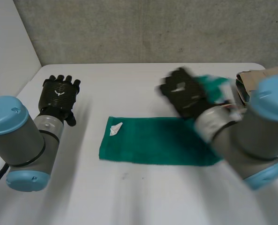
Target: Fold the laundry.
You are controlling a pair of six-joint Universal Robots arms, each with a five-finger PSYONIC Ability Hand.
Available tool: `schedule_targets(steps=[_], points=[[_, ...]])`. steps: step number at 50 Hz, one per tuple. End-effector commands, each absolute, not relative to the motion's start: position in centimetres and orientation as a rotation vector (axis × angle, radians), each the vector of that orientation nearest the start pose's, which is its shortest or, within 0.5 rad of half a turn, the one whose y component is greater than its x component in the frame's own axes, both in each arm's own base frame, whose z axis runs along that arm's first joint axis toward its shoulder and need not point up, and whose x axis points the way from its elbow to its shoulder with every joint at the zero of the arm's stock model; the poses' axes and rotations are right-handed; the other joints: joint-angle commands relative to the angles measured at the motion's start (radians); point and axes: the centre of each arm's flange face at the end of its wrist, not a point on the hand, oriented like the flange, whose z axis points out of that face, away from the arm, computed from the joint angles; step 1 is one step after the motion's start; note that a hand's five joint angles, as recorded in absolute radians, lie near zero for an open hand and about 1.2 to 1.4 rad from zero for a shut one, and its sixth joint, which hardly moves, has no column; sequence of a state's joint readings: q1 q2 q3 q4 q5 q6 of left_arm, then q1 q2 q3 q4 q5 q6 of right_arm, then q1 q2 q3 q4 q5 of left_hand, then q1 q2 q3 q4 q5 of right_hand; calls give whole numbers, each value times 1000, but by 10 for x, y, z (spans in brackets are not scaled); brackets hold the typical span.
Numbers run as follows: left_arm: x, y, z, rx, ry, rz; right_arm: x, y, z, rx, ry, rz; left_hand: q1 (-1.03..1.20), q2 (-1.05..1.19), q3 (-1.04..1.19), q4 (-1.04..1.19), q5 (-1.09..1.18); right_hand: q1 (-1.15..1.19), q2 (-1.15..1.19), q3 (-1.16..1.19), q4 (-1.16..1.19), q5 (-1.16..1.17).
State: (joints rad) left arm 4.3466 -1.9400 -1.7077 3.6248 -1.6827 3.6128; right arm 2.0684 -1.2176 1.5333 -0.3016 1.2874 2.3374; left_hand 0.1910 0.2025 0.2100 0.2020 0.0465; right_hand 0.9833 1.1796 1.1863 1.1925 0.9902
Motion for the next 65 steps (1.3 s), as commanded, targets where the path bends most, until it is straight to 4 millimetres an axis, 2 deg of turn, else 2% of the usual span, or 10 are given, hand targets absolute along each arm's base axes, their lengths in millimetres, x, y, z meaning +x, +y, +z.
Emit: schedule_targets(steps=[1,7,10,26,33,41,47,55,58,65], points=[[-243,-295,185,770,2013,-2072,412,-183,172,-1745,1281,-1956,-17,-28,-36,-27,-47,413,217,210,204,231],[-245,-294,183,778,2019,-2068,419,-177,153,-1760,1317,-1860,-17,-28,-36,-27,-47,283,87,80,74,102],[-248,-291,182,793,2019,-2071,415,-180,156,-1666,1429,-1803,-17,-28,-36,-27,-47,-809,-1005,-1012,-1018,-990],[-282,-270,192,906,1989,-2170,275,-228,135,-1206,2266,-1477,-17,-28,-36,-27,-47,-809,-1005,-1012,-1018,-990],[-283,-266,188,922,1998,-2155,246,-259,129,-1131,2351,-1597,-17,-28,-36,-27,-47,413,217,210,204,231],[-281,-265,193,911,1990,-2166,277,-276,172,-1260,2124,-1922,-17,-28,-36,-27,-47,413,217,210,204,231],[-274,-270,202,858,1972,-2180,369,-211,187,-1455,1731,-1914,-17,-28,-36,-27,-47,413,217,210,204,231],[-265,-279,207,810,1964,-2178,416,-139,149,-1696,1442,-1701,-17,-28,-36,-27,-47,245,49,42,36,64],[-268,-279,211,807,1958,-2196,416,-137,153,-1685,1440,-1691,-17,-28,-36,-27,-47,-809,-1005,-1012,-1018,-990],[-293,-269,225,773,2024,-2358,373,-214,189,-1190,1817,-1783,-16,-27,-35,-27,-46,-809,-1005,-1012,-1018,-990]])
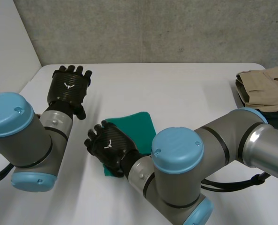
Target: Fold the laundry.
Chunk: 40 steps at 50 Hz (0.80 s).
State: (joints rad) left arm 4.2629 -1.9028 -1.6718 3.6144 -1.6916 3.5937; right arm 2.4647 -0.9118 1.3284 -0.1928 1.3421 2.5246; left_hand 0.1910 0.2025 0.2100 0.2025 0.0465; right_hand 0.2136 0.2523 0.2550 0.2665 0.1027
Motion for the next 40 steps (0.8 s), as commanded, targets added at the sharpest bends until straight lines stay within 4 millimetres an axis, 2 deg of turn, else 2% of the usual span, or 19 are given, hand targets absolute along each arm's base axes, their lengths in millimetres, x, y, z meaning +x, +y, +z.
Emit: schedule_targets(steps=[1,4,6,8,10,14,19,24,27,30,34,35,36,40], points=[[-296,-267,226,768,2040,-2374,362,-226,197,-1067,1867,-1777,-13,-24,-32,-24,-43,-39,-78,-80,-92,-103],[-308,-260,223,777,2140,-2397,353,-236,199,-955,1914,-1730,-13,-24,-32,-24,-43,-39,-78,-80,-92,-103],[-319,-253,214,842,2244,-2370,348,-240,196,-906,1957,-1659,-4,-16,-23,-16,-34,-39,-78,-80,-92,-103],[-326,-247,206,896,2322,-2329,349,-240,191,-903,1983,-1600,-1,-13,-20,-13,-31,-39,-78,-80,-92,-103],[-331,-241,193,954,2421,-2228,353,-244,175,-914,2034,-1519,19,8,0,8,-11,-39,-78,-80,-92,-103],[-328,-239,169,975,2531,-2016,358,-248,158,-945,2104,-1431,43,32,24,32,13,-39,-78,-80,-92,-103],[-317,-239,152,927,2566,-1836,364,-256,136,-973,2175,-1334,40,29,21,29,10,-39,-78,-80,-92,-103],[-307,-245,134,946,2537,-1708,365,-258,131,-1013,2203,-1308,31,20,12,20,1,-39,-78,-80,-92,-103],[-306,-246,132,994,2501,-1682,363,-257,134,-1099,2214,-1345,25,14,6,14,-5,-39,-78,-80,-92,-103],[-308,-243,134,1066,2451,-1683,359,-258,141,-1138,2222,-1405,23,11,3,11,-7,-39,-78,-80,-92,-103],[-314,-242,151,1101,2400,-1754,354,-259,172,-1112,2195,-1554,5,-7,-14,-7,-25,-39,-78,-80,-92,-103],[-315,-243,160,1099,2385,-1795,354,-256,179,-1101,2163,-1602,5,-7,-14,-7,-25,-39,-78,-80,-92,-103],[-319,-243,181,1106,2355,-1891,353,-254,182,-1101,2144,-1633,5,-7,-14,-7,-25,-39,-78,-80,-92,-103],[-324,-244,222,1152,2290,-2088,350,-242,186,-1090,2067,-1727,5,-7,-14,-7,-25,-39,-78,-80,-92,-103]])
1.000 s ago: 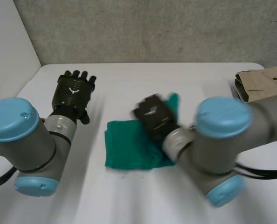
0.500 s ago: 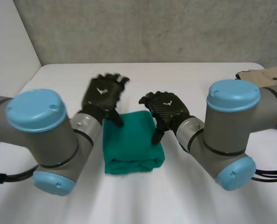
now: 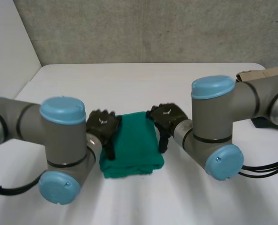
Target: Fold the laundry.
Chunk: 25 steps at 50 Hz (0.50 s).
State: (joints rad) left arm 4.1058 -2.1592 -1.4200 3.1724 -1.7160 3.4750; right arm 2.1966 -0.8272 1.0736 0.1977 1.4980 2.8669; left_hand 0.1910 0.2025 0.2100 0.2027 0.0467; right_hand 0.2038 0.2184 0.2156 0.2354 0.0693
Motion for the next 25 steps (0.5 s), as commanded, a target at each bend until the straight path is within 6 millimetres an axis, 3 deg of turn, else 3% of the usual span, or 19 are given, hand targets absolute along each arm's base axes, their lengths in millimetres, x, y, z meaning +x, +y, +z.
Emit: schedule_targets(steps=[1,7,12,18,25], points=[[-326,-244,228,1172,2280,-2124,349,-238,186,-1089,2050,-1740,5,-7,-14,-7,-25,-29,-44,-41,-61,-69],[-328,-244,268,1283,2239,-2305,348,-199,176,-1133,1965,-1748,17,5,-2,5,-14,-29,-44,-41,-61,-69],[-315,-250,292,1258,2373,-2337,351,-181,160,-1168,1947,-1708,34,23,15,23,4,-29,-44,-41,-61,-69],[-314,-246,295,1274,2520,-2301,364,-168,130,-1238,1936,-1647,37,26,18,25,7,-29,-44,-41,-61,-69],[-313,-246,290,1280,2538,-2282,371,-174,115,-1287,1925,-1656,34,23,15,23,4,-29,-44,-41,-61,-69]])
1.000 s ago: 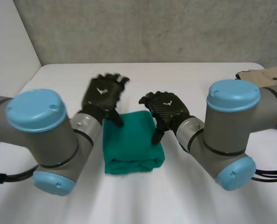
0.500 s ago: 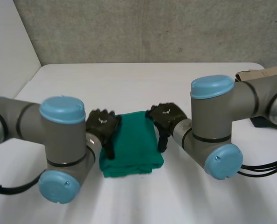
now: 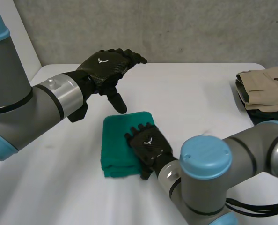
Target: Fold the laundry.
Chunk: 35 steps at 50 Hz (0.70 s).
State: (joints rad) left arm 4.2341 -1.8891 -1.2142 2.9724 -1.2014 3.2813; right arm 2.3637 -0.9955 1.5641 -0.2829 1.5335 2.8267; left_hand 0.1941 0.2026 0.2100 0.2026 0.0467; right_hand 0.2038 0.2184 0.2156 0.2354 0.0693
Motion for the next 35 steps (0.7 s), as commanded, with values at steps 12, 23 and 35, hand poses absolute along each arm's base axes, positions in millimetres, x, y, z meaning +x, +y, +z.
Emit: schedule_targets(steps=[12,23,35], points=[[-314,-246,286,1290,2551,-2265,384,-186,102,-1325,1898,-1697,25,17,9,17,-2,60,46,48,29,20],[-314,-246,287,1287,2553,-2267,393,-195,104,-1325,1864,-1740,25,17,9,17,-2,183,169,171,152,143],[-313,-246,287,1278,2561,-2268,410,-212,107,-1324,1819,-1813,28,20,12,20,1,430,415,418,398,390]])
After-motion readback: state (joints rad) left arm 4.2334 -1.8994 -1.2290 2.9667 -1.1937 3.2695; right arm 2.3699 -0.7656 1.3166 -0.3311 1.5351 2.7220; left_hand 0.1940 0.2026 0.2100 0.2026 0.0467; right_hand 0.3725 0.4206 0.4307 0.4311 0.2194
